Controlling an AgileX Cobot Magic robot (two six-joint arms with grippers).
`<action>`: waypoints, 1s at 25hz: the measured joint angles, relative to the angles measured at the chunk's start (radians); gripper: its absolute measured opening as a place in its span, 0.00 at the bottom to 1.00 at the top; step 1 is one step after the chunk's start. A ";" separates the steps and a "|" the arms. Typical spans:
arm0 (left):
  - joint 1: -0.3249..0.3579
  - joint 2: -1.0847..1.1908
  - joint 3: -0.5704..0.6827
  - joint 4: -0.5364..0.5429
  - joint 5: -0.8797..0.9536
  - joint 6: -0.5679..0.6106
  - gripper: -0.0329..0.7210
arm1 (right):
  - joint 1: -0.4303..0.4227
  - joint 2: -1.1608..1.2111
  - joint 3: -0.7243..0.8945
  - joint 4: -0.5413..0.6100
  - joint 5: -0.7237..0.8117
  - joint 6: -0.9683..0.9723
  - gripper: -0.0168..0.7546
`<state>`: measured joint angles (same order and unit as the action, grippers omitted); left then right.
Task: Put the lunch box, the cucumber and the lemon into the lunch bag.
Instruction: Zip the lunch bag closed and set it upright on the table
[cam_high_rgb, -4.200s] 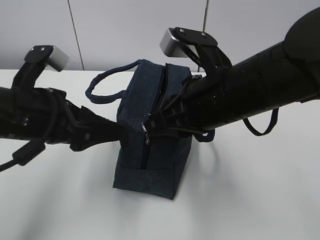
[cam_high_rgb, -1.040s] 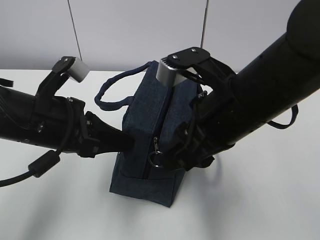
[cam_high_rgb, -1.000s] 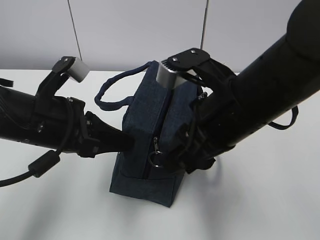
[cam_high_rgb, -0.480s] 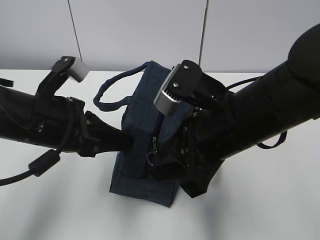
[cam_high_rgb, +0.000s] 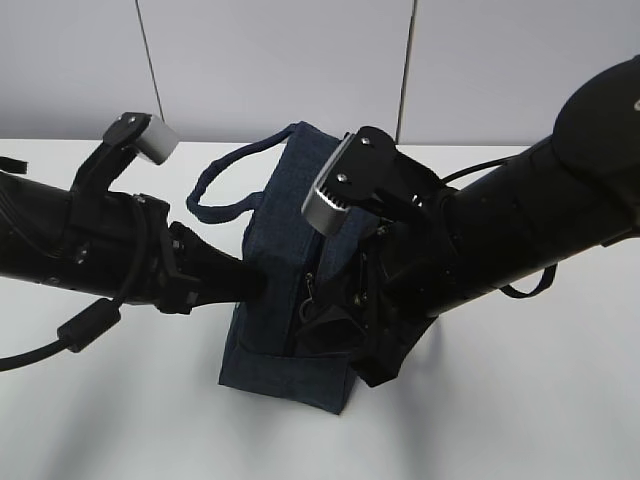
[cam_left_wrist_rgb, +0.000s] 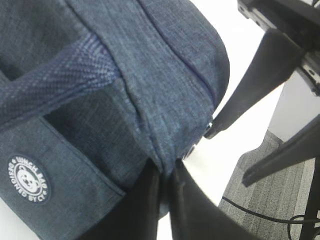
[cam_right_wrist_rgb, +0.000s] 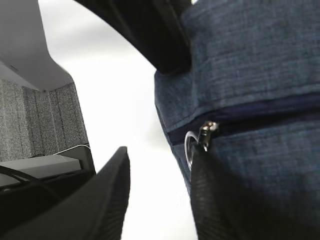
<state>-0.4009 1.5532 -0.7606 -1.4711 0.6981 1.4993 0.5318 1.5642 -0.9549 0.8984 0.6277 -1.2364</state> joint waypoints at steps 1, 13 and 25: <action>0.000 0.000 0.000 0.000 0.000 0.000 0.04 | 0.000 0.000 0.000 0.000 -0.001 0.000 0.42; 0.000 0.000 0.000 0.000 0.000 0.000 0.04 | 0.000 -0.077 0.000 -0.135 0.058 0.113 0.42; 0.000 0.000 0.000 0.000 0.000 0.000 0.04 | -0.004 -0.046 0.033 -0.125 -0.002 0.117 0.42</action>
<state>-0.4009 1.5532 -0.7606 -1.4711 0.6981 1.4993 0.5280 1.5186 -0.9215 0.7733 0.6259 -1.1197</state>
